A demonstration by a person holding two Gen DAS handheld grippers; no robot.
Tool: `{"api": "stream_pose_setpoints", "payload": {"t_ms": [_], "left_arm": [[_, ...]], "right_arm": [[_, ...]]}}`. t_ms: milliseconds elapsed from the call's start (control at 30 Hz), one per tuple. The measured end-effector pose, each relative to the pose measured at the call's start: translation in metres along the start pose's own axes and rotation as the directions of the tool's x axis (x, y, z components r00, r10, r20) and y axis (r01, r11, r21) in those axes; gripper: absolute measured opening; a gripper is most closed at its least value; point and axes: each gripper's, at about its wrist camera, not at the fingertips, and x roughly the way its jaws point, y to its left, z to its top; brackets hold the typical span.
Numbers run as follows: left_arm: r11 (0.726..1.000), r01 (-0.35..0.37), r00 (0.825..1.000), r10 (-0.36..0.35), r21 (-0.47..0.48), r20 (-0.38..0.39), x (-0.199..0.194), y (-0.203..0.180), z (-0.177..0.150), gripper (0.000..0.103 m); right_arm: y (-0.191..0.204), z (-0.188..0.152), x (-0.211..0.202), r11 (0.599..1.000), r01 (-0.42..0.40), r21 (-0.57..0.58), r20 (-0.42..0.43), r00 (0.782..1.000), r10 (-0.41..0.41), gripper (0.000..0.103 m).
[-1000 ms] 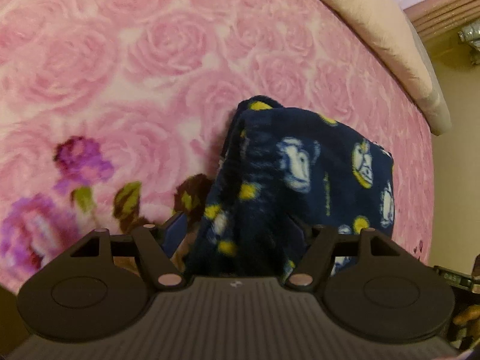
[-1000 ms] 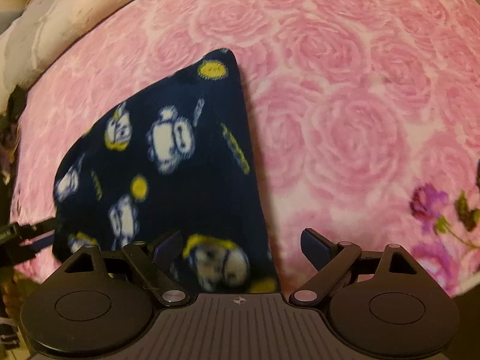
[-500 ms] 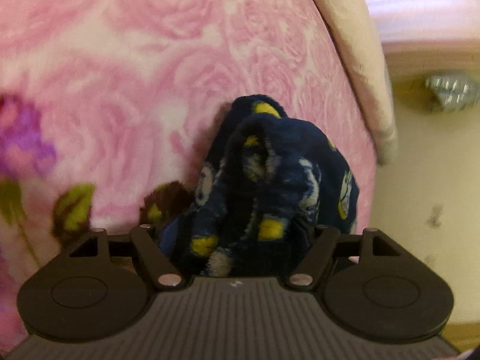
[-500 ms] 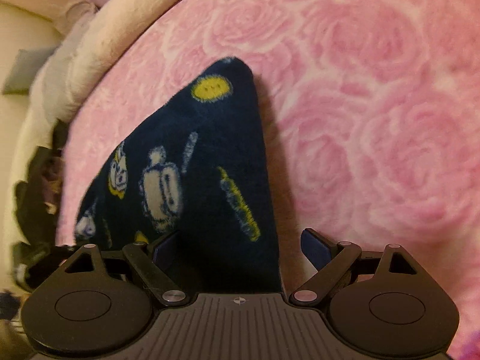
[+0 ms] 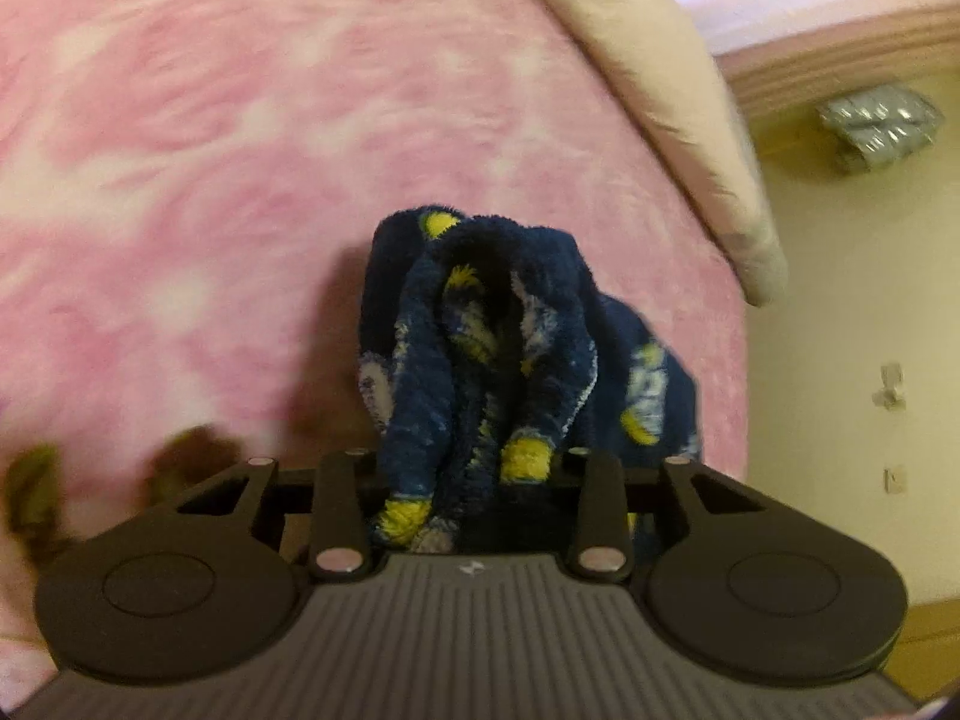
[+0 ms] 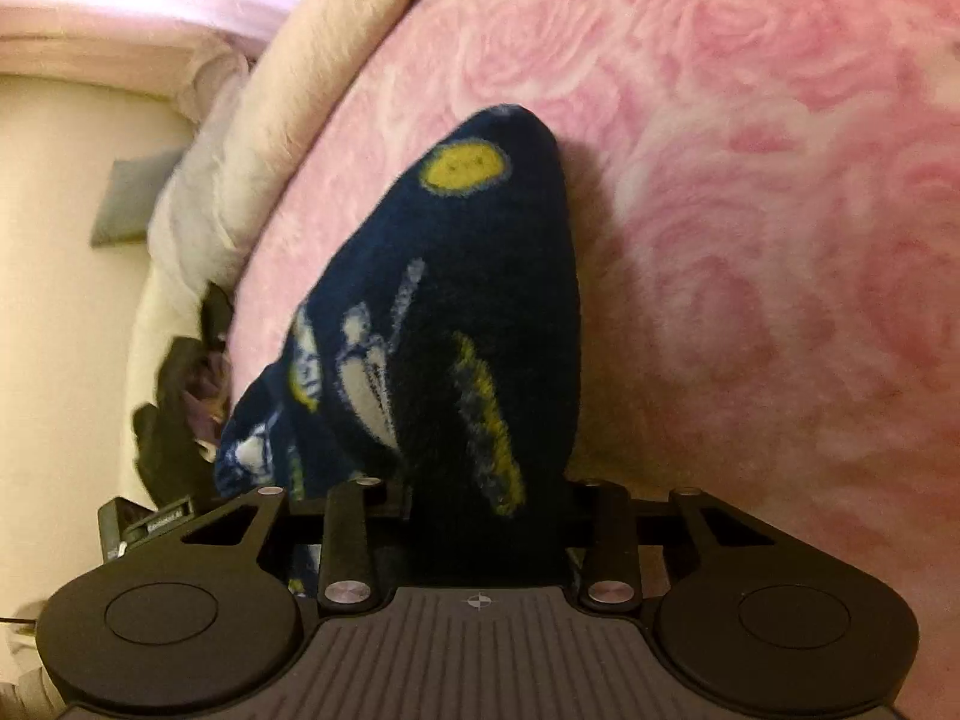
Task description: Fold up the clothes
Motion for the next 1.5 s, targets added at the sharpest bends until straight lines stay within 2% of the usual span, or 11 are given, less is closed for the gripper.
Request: {"api": "stream_pose_setpoints", "payload": {"t_ms": [167,300,567,733,833,1033,1133,1233,1367,1467,1500], "left_arm": [[0.985,0.087,0.993,-0.074,0.148,-0.090,0.057,-0.088,0.019,0.031],[0.947,0.212,0.961,-0.157,0.242,-0.226,0.150,-0.174,0.028,0.031],[0.822,0.426,0.851,-0.222,0.379,-0.477,0.340,-0.357,-0.002,0.031],[0.774,0.465,0.824,-0.200,0.430,-0.530,0.421,-0.434,-0.013,0.031],[0.764,0.459,0.828,-0.184,0.453,-0.530,0.445,-0.459,-0.011,0.031],[0.767,0.446,0.843,-0.186,0.462,-0.505,0.477,-0.475,-0.006,0.033],[0.794,0.353,0.892,-0.126,0.494,-0.435,0.497,-0.471,0.000,0.038],[0.836,0.243,0.922,-0.041,0.493,-0.385,0.506,-0.457,0.009,0.040],[0.850,0.222,0.944,-0.064,0.477,-0.325,0.484,-0.448,0.030,0.050],[0.803,0.160,0.977,-0.046,0.574,-0.209,0.456,-0.454,0.037,0.045],[0.776,0.149,0.983,-0.050,0.613,-0.177,0.445,-0.458,0.037,0.034]], "right_arm": [[-0.026,0.002,-0.072,0.997,0.011,0.076,0.164,0.986,-0.023,0.035],[-0.063,0.008,-0.152,0.988,0.044,0.149,0.313,0.946,-0.089,0.035],[-0.154,0.009,-0.305,0.938,0.088,0.336,0.567,0.776,-0.276,0.035],[-0.203,0.022,-0.361,0.908,0.048,0.416,0.635,0.699,-0.328,0.035],[-0.225,0.035,-0.374,0.897,0.003,0.442,0.660,0.676,-0.328,0.035],[-0.252,0.067,-0.372,0.892,0.002,0.452,0.666,0.665,-0.338,0.035],[-0.265,0.078,-0.368,0.884,0.048,0.465,0.638,0.675,-0.372,0.040],[-0.275,0.086,-0.365,0.873,0.098,0.478,0.614,0.673,-0.412,0.058],[-0.253,0.060,-0.364,0.834,0.219,0.506,0.639,0.554,-0.533,0.060],[-0.231,0.047,-0.361,0.798,0.314,0.515,0.633,0.489,-0.601,0.060],[-0.223,0.042,-0.360,0.783,0.345,0.517,0.630,0.466,-0.621,0.060]]}}
